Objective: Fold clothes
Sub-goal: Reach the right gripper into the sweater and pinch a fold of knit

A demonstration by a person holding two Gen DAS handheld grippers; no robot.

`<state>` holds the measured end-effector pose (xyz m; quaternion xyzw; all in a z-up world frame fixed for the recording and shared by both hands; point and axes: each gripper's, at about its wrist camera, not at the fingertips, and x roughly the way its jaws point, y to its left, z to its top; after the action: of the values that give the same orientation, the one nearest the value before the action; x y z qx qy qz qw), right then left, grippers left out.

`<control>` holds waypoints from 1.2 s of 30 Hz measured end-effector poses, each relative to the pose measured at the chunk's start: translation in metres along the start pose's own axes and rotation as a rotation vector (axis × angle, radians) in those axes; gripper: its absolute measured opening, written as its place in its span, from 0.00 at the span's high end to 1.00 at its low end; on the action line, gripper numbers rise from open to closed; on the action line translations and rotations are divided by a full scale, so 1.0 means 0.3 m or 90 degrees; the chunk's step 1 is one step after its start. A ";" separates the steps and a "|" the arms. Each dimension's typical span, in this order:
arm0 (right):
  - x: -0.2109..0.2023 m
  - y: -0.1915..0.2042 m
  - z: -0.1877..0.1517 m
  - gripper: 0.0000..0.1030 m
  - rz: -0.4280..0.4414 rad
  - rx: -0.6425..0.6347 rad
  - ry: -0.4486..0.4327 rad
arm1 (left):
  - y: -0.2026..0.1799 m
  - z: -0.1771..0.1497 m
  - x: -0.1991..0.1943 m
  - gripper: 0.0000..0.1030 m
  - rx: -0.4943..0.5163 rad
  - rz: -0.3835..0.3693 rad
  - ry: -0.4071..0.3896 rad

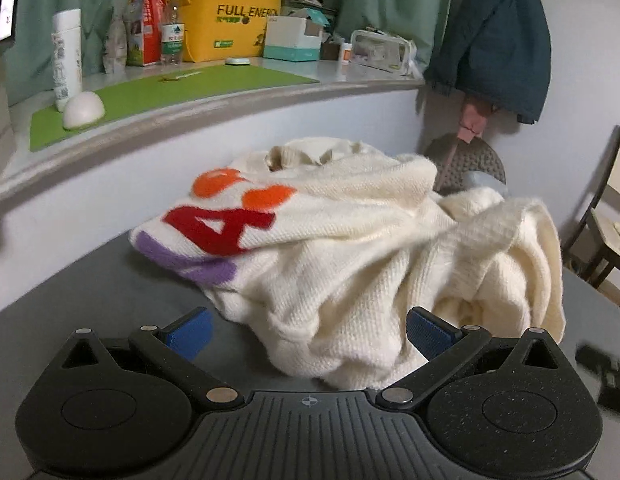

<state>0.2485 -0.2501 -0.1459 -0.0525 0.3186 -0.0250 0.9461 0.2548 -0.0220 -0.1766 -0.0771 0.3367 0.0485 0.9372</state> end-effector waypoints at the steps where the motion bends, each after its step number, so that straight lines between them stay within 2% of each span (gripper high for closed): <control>1: 0.034 -0.004 0.007 0.20 0.004 -0.008 0.002 | -0.005 -0.005 0.008 0.00 0.010 -0.011 -0.004; 3: 0.099 -0.008 0.023 0.21 0.015 -0.009 0.007 | -0.013 -0.010 0.021 0.00 0.028 -0.027 -0.013; 5: 0.161 0.000 0.041 0.22 0.021 -0.008 0.017 | -0.008 0.001 0.026 0.00 0.028 -0.022 -0.034; 6: 0.193 0.006 0.048 0.25 0.022 -0.013 0.024 | 0.000 0.007 0.031 0.00 0.021 -0.016 -0.043; 8: 0.256 0.024 0.056 0.36 0.020 -0.034 0.043 | 0.019 0.014 0.048 0.00 0.004 -0.004 -0.051; 9: 0.284 0.031 0.056 0.46 0.011 -0.044 0.051 | 0.030 0.014 0.060 0.00 -0.005 0.000 -0.050; 10: 0.311 0.038 0.054 0.50 -0.003 -0.051 0.059 | 0.039 0.012 0.073 0.00 -0.012 -0.002 -0.045; 12: 0.359 0.046 0.049 0.51 -0.020 -0.056 0.073 | 0.054 0.006 0.100 0.00 -0.020 -0.011 -0.032; 14: 0.393 0.043 0.045 0.58 -0.009 -0.036 0.080 | 0.056 0.003 0.115 0.00 -0.025 -0.016 -0.029; 16: 0.419 0.037 0.041 0.81 0.006 -0.006 0.092 | 0.055 -0.001 0.122 0.01 -0.025 -0.020 -0.031; 19: 0.428 0.035 0.037 0.89 0.016 0.030 0.094 | 0.043 -0.005 0.128 0.01 -0.011 -0.010 -0.035; 22: 0.392 0.042 0.025 0.91 -0.003 0.026 0.073 | 0.035 -0.008 0.128 0.09 0.000 -0.004 -0.033; 24: 0.346 0.048 0.015 0.92 -0.062 0.028 0.049 | 0.037 -0.011 0.126 0.23 0.003 0.002 -0.027; 26: 0.289 0.032 0.000 0.92 -0.112 0.053 0.018 | 0.039 -0.014 0.124 0.33 0.005 0.008 -0.022; 28: 0.215 0.003 -0.022 0.93 -0.162 0.095 -0.015 | 0.047 -0.019 0.119 0.40 0.003 0.009 -0.020; 30: 0.134 -0.046 -0.048 0.93 -0.208 0.151 -0.047 | 0.052 -0.023 0.110 0.51 0.004 0.010 -0.021; 36: -0.104 -0.177 -0.140 0.93 -0.254 0.281 -0.121 | 0.065 -0.027 0.068 0.53 0.008 -0.004 -0.029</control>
<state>0.1974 -0.3038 -0.1543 0.0903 0.1992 -0.2735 0.9367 0.2628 -0.0033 -0.1980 -0.0711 0.3150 0.0449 0.9454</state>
